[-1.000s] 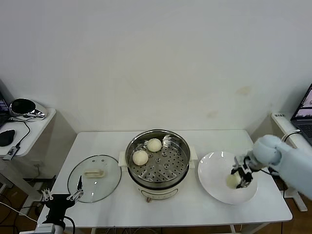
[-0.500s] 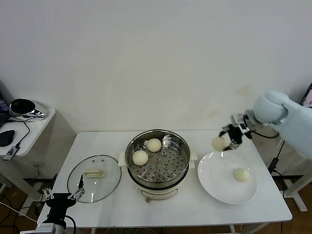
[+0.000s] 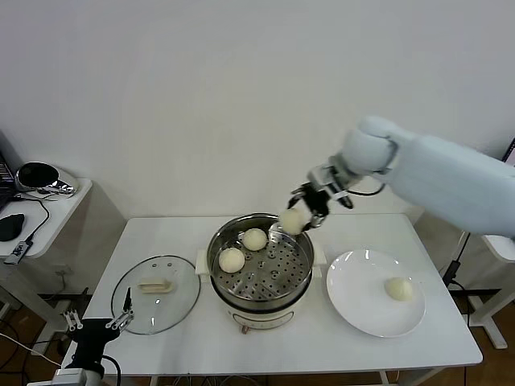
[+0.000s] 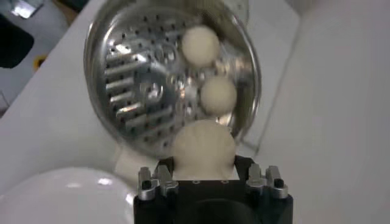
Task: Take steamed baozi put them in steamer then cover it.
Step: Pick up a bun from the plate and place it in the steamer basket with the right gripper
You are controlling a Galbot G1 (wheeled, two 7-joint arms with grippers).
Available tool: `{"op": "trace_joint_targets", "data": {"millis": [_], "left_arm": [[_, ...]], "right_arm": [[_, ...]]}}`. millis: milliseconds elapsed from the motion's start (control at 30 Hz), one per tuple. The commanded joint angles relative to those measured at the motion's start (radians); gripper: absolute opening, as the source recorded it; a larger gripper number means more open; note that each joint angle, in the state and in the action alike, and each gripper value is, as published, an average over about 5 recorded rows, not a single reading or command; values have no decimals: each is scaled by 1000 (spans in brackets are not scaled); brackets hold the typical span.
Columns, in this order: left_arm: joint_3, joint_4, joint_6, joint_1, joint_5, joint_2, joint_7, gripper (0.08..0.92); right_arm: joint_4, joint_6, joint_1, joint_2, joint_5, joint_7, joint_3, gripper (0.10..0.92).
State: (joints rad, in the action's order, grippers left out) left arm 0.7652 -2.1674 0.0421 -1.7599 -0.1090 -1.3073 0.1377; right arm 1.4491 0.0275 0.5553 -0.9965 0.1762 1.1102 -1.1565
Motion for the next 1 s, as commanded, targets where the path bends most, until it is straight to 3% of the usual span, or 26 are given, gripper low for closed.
{"op": "trace_joint_targets", "data": {"millis": [33, 467, 767, 1000], "left_arm": [[10, -1, 1, 0, -3, -3, 0, 823], [16, 11, -2, 1, -6, -10, 3, 823], [14, 14, -5, 1, -6, -12, 4, 823], [11, 15, -5, 3, -6, -12, 4, 823]], "right_arm": [[-23, -187, 2, -198, -39, -18, -122, 627], [-16, -339, -51, -214, -219, 39, -158, 636], [-1, -367, -51, -201, -244, 54, -161, 639], [15, -368, -22, -179, -226, 51, -151, 772]]}}
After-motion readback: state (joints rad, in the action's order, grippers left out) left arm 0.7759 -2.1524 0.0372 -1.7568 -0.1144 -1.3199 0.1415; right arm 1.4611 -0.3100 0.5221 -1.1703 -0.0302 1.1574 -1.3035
